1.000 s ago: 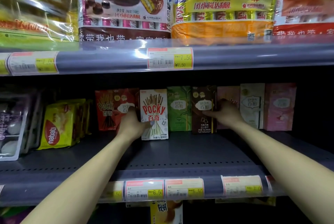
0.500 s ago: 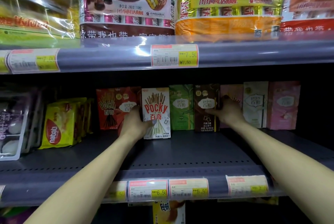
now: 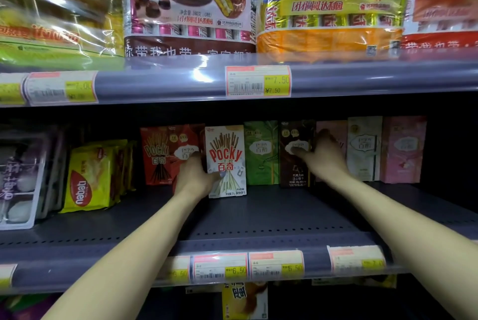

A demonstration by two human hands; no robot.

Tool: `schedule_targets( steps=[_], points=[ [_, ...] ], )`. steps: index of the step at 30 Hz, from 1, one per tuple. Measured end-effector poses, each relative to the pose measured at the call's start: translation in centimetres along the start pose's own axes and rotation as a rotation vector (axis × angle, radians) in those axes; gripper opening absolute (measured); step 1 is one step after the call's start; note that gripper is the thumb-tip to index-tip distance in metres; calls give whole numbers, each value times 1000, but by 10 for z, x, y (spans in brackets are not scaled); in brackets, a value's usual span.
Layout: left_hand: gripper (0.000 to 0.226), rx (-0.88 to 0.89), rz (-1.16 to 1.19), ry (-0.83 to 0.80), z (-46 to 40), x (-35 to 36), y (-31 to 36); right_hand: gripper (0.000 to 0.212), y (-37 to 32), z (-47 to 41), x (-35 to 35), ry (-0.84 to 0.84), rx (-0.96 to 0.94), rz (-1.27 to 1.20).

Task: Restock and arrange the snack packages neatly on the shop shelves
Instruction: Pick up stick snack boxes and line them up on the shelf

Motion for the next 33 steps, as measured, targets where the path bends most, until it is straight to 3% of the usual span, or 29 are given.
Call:
schedule_targets(
  steps=[2,3,5,8,13,19,33],
  points=[
    [47,-21,7,0,0,-2,-3,30,-24,9,23,-168,-79,-58],
    [46,-25,10,-2,0,-2,-4,28,-35,14,36,-262,-110,-62],
    [43,-31,9,-4,0,-2,-4,44,-57,25,64,-424,-157,-36],
    [44,-30,-6,-31,-3,-2,-3,59,-81,30,91,-524,-194,22],
    [38,-14,-25,-82,-11,-9,-3,43,-103,23,110,-521,-244,15],
    [23,62,-2,-77,-6,-4,-1,38,-95,18,119,-476,-207,-46],
    [38,24,159,10,-9,-20,-17,29,-82,15,121,-429,-150,-182]
  ],
)
Point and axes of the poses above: each hand's wrist, its own z-axis away from the middle knuckle, its own x-axis out of the palm, y = z × x, the point moved 10 cm from there along -z, towards the middle knuckle, and after that the axes turned 11 degrees about -y, right-handed, at the moved point
